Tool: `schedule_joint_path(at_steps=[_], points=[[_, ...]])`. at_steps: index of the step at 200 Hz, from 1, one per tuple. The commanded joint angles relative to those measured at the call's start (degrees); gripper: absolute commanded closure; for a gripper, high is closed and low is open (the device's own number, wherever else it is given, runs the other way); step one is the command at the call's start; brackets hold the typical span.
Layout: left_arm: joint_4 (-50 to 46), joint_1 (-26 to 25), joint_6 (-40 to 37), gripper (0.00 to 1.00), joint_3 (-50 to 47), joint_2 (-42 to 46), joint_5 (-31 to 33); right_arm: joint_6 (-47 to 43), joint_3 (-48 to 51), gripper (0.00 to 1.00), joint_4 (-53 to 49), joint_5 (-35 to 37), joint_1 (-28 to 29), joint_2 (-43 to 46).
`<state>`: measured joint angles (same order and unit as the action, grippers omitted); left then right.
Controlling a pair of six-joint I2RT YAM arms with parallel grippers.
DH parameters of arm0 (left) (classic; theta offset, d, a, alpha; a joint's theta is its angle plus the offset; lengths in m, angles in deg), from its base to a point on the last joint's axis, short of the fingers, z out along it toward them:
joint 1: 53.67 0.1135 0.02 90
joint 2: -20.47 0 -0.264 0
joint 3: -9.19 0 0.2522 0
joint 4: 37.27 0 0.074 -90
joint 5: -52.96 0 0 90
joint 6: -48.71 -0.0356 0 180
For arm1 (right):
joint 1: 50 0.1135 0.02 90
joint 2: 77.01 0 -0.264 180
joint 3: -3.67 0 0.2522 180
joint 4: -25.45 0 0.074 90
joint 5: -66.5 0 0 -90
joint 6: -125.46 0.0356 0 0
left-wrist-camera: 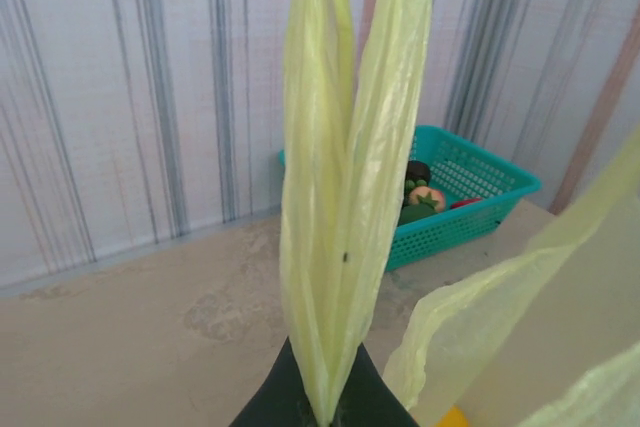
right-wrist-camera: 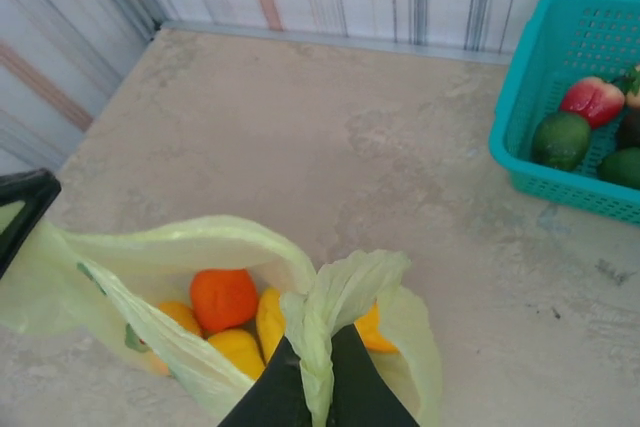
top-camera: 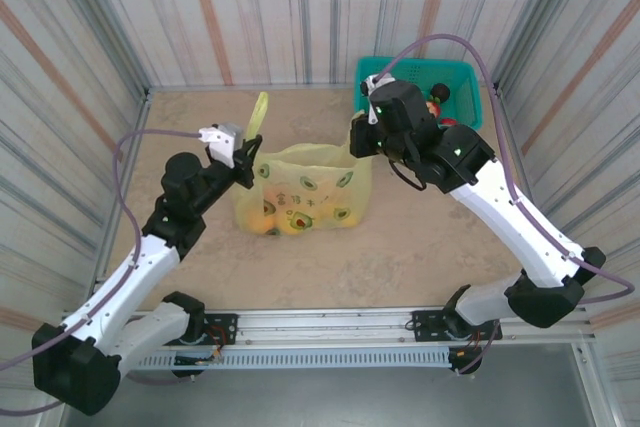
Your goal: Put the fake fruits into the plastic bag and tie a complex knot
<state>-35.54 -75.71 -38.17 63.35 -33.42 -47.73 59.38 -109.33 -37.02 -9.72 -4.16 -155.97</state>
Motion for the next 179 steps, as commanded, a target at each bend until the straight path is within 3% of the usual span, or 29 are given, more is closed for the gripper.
schedule_joint_path(at_steps=[1,27,61,78,149,179], points=[[3.37,0.61,1.05,1.0,2.17,-2.42,0.66,-1.87,0.98,0.72,0.72,-5.04,-0.96,0.97],[4.0,0.68,1.9,1.0,2.66,-4.7,1.32,-8.46,5.11,0.41,5.12,-14.09,-6.73,3.9],[3.33,1.23,2.77,1.0,2.8,-4.84,1.23,-17.42,23.54,0.31,25.19,-31.2,-14.99,18.89],[2.89,1.56,2.93,1.0,2.92,-4.98,1.17,-21.38,33.44,0.21,36.51,-35.75,-18.02,26.72],[3.69,3.93,5.42,1.0,2.5,-5.17,-0.86,-34.07,37.28,0.25,24.75,-45.62,-18.02,29.42],[4.2,3.92,5.93,1.0,2.6,-5.45,-1.85,-35.57,42.44,0.31,28.09,-39.88,-17.01,28.9]])
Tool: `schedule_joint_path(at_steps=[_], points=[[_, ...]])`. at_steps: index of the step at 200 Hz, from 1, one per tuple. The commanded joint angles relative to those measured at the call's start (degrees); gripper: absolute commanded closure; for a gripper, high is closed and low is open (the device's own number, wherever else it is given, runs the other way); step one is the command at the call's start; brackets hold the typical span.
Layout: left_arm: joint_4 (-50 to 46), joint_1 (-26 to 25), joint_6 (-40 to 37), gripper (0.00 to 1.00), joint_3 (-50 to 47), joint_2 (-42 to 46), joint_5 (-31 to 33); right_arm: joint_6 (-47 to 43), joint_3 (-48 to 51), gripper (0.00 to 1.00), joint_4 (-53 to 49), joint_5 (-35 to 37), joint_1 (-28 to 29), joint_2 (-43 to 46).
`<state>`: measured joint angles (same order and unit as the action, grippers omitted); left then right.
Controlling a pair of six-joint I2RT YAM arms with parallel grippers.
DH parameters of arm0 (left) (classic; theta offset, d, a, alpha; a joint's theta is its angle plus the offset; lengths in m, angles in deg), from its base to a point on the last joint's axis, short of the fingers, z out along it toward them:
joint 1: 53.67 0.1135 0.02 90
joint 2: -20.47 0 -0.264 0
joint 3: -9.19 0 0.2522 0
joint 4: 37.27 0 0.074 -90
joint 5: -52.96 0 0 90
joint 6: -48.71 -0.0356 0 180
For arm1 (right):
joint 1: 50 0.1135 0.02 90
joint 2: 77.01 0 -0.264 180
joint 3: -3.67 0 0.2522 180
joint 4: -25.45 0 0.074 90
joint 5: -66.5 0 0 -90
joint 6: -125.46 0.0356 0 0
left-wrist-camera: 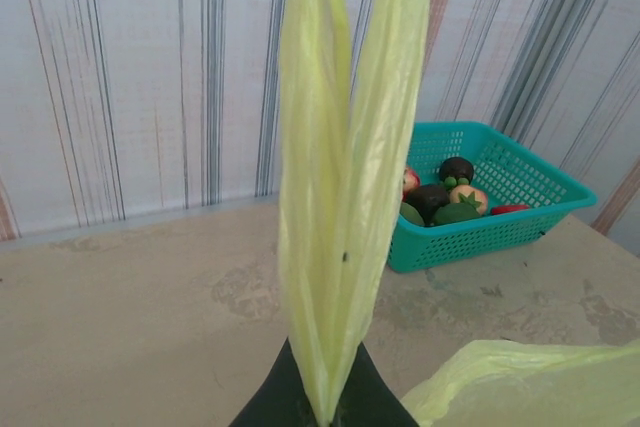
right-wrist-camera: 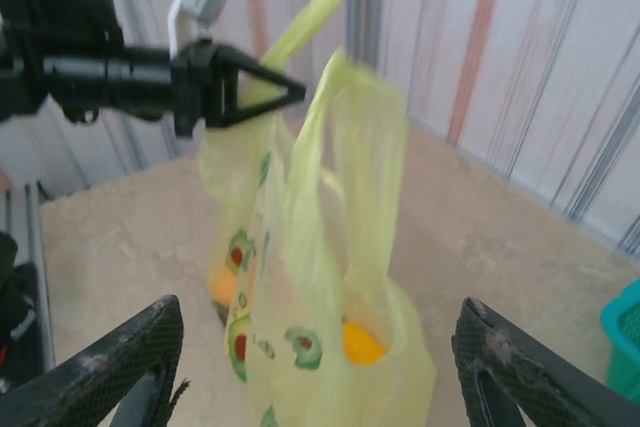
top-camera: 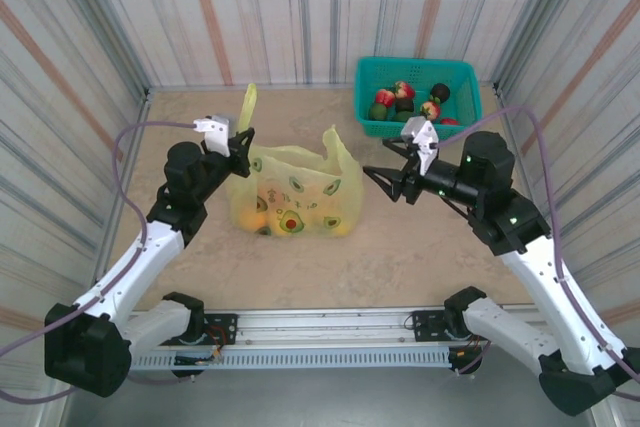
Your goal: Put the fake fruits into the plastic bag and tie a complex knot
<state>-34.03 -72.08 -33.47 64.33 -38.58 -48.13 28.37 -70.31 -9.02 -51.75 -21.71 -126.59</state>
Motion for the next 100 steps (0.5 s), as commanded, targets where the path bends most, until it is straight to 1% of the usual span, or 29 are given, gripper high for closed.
schedule_joint_path(at_steps=[1,15,40,47,50,67,100], points=[[2.69,0.26,1.24,1.0,1.6,-0.33,-1.47,-4.66,3.53,0.32,0.12,2.37,0.5,-0.54],[2.9,0.24,1.48,1.0,1.53,-0.26,-1.61,-6.51,4.58,0.34,0.76,2.7,-0.14,-2.12],[2.68,-0.04,1.77,1.0,1.33,0.4,-1.78,-5.52,5.03,0.34,6.03,-1.24,-0.86,-6.28],[2.53,-0.15,1.61,1.0,1.28,0.66,-2.03,-4.87,5.12,0.34,7.97,-2.4,-0.94,-6.84],[2.4,-0.14,1.63,1.0,1.26,0.74,-2.08,-4.65,5.04,0.33,8.72,-2.85,-0.96,-8.67],[1.85,-0.22,1.55,1.0,1.12,1.28,-2.25,-4.08,4.81,0.3,12.72,-4.1,-1.13,-12.24],[1.71,-0.46,1.75,1.0,0.65,1.3,-2.76,-3.27,3.08,0.26,17.34,-6.41,-1.74,-18.35]])
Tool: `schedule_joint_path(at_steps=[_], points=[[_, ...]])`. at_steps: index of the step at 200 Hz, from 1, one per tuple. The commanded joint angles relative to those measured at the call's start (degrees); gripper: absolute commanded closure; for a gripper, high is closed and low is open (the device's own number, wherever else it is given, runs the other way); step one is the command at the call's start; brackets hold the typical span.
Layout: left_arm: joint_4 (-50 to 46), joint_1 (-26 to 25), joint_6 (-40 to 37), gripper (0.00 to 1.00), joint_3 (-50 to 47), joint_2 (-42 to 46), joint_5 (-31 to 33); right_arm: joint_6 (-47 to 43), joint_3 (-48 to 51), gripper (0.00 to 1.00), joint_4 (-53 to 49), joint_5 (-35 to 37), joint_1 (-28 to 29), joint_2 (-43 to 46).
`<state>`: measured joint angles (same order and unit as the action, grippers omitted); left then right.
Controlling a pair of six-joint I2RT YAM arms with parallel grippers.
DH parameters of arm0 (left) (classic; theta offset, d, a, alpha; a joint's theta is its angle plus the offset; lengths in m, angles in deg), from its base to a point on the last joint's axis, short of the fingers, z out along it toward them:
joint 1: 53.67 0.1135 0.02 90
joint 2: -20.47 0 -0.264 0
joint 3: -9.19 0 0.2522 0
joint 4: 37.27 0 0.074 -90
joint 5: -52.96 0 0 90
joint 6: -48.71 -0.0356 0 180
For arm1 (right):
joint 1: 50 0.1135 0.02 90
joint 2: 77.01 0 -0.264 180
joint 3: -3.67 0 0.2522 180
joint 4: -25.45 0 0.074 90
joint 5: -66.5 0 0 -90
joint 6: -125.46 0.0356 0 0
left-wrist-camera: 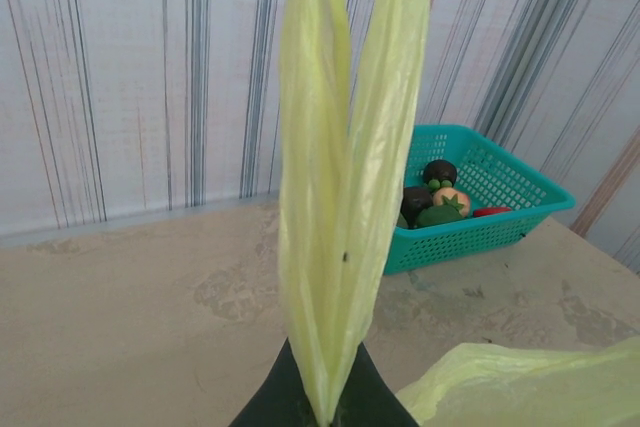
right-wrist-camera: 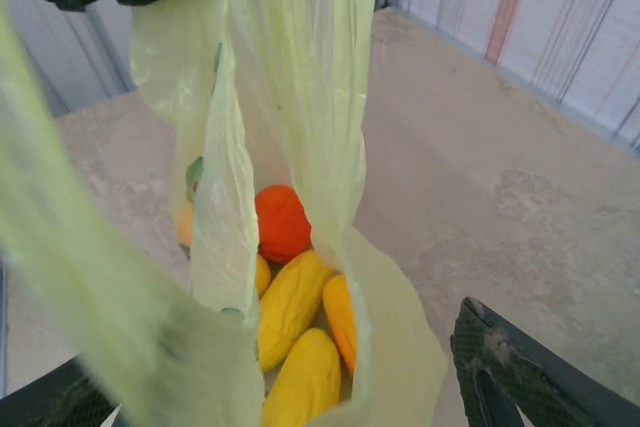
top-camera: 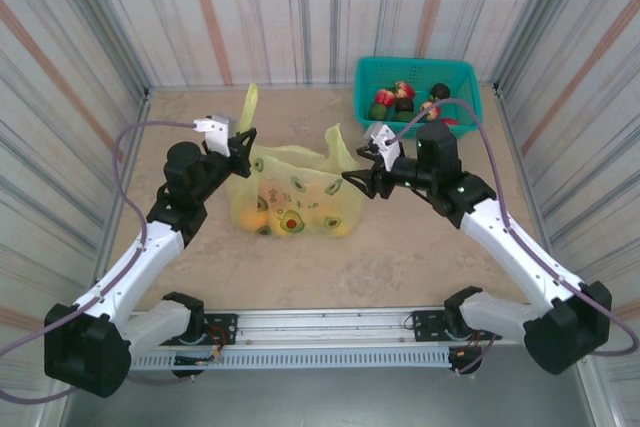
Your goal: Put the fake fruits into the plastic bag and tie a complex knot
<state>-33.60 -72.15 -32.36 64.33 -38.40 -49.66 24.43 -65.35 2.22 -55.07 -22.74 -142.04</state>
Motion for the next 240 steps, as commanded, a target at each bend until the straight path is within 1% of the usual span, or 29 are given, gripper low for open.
schedule_joint_path(at_steps=[1,50,74,90,108,123,142,151,175,181,189,195,206,211,227,240], points=[[1.24,-0.36,0.65,1.0,0.68,1.13,-1.29,0.7,-1.88,0.26,6.25,-3.11,-0.72,-2.99],[1.02,-0.58,1.09,1.0,2.28,0.36,-3.45,2.47,-5.07,0.25,11.5,-4.95,-0.9,-8.92],[1.19,-1.04,1.18,1.0,2.73,-0.36,-4.21,5.44,-5.63,0.21,15.66,-4.82,-1.07,-10.6],[1.28,-1.25,1.59,1.0,3.1,-0.73,-4.84,6.75,-6.36,0.22,17.18,-5.27,-1.32,-12.21],[1.3,-1.48,1.79,1.0,3.54,-1.21,-5.45,7.85,-7.11,0.23,17.81,-7.58,-1.39,-14.09],[1.29,-1.64,1.88,1.0,3.94,-1.57,-5.7,9.01,-7.22,0.26,18.39,-8.75,-1.1,-15.01],[1.12,-1.74,2.13,1.0,4.4,-1.8,-5.83,10.33,-6.8,0.35,19.39,-8.12,-1.07,-15.22],[1.07,-1.75,2.23,1.0,4.55,-1.92,-5.99,10.92,-6.87,0.43,19.33,-7.96,-1.16,-15.17],[0.16,-1.91,2.13,1.0,5.44,-2.09,-6.51,11.78,-8.08,0.72,17.61,-8.16,-1.28,-14.33],[-0.07,-2.09,1.93,1.0,5.74,-2.04,-6.74,11.89,-8.27,0.75,17.11,-8.08,-1.18,-13.85],[-0.48,-2.25,1.52,1.0,6.09,-2.09,-7.08,11.72,-8.52,0.77,16.19,-7.07,-1.05,-13.04],[-0.87,-2.59,1.31,1.0,6.41,-2.04,-7.35,11.2,-8.9,0.81,14.95,-5.69,-0.82,-12.51],[-1.86,-3.08,0.72,1.0,7.1,-1.97,-8.0,9.74,-9.75,0.93,12.09,-4.06,-0.65,-11.8],[-2.48,-3.54,0.32,1.0,7.46,-1.88,-8.24,9.64,-9.86,0.94,10.94,-2.91,-0.66,-11.31],[-4.66,-4.9,-1.15,1.0,8.55,-1.51,-8.96,10.13,-9.57,0.93,8.43,2.13,-0.46,-9.27],[-6.96,-6.37,-2.05,1.0,9.66,-1.13,-9.91,9.18,-8.92,0.93,6.82,2.99,-0.5,-7.26]])
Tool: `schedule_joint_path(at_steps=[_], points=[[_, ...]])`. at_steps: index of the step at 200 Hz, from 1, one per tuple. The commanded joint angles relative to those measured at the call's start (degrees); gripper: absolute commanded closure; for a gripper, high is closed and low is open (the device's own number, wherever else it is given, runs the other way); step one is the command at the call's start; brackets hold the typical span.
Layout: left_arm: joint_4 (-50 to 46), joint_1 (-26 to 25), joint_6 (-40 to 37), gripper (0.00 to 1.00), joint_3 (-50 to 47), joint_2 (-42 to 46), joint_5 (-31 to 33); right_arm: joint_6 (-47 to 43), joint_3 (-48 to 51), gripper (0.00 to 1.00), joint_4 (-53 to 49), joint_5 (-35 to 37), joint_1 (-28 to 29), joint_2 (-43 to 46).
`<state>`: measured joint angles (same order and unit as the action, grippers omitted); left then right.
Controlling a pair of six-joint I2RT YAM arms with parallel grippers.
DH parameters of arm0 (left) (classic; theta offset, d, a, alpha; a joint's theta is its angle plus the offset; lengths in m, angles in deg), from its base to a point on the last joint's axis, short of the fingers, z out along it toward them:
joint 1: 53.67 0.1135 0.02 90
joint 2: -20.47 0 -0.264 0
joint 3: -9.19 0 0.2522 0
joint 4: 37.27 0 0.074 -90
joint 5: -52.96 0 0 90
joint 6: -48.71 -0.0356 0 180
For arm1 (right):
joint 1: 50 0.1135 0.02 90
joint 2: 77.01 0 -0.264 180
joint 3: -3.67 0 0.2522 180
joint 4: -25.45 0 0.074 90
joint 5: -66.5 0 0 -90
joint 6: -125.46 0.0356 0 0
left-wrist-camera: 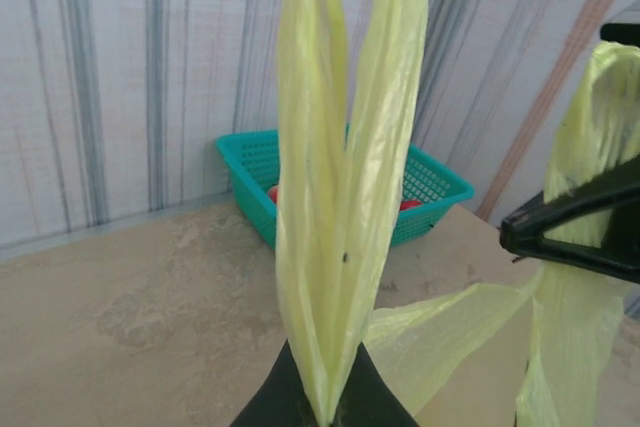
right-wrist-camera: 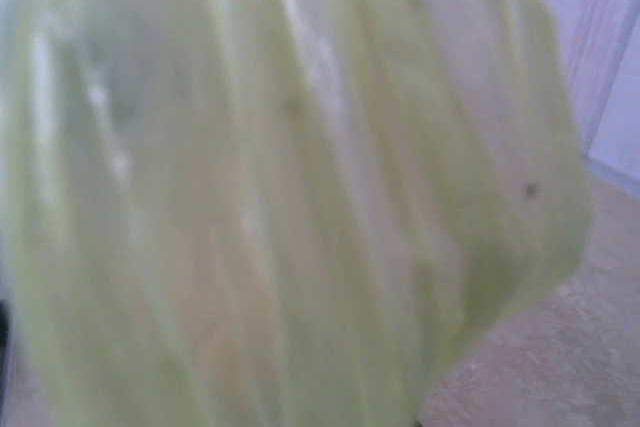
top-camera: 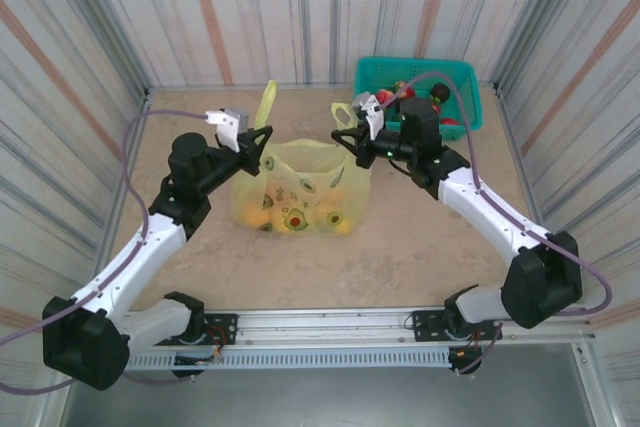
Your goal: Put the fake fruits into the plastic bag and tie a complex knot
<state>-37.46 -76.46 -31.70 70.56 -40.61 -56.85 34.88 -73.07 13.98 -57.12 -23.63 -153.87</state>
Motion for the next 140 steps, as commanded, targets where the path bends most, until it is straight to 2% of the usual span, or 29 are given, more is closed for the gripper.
schedule_joint_path(at_steps=[1,20,35,70,112,140], points=[[-3.36,-2.16,-2.67,1.0,3.57,1.06,-2.79,-1.53,-1.19,0.93,-5.15,4.97,0.37,4.72],[-9.34,-4.48,-3.8,1.0,7.02,0.55,-4.92,-6.89,-2.78,0.94,-11.42,3.95,0.67,6.37],[-14.14,-6.9,-4.81,1.0,9.89,-0.73,-6.28,-13.7,-4.55,1.0,-17.72,2.64,1.12,7.04],[-21.67,-11.16,-4.92,1.0,16.33,-6.84,-9.67,-25.47,-4.34,1.0,-21.86,-3.33,1.62,9.49],[-22.39,-13.27,-3.39,1.0,21.42,-14.06,-12.69,-28.59,-4.43,1.0,-22.67,-6.14,3.43,8.56],[-23.07,-15.22,-4.76,1.0,24.58,-17.36,-14.58,-29.46,-4.77,1.0,-23.2,-3.3,5.65,7.05]])
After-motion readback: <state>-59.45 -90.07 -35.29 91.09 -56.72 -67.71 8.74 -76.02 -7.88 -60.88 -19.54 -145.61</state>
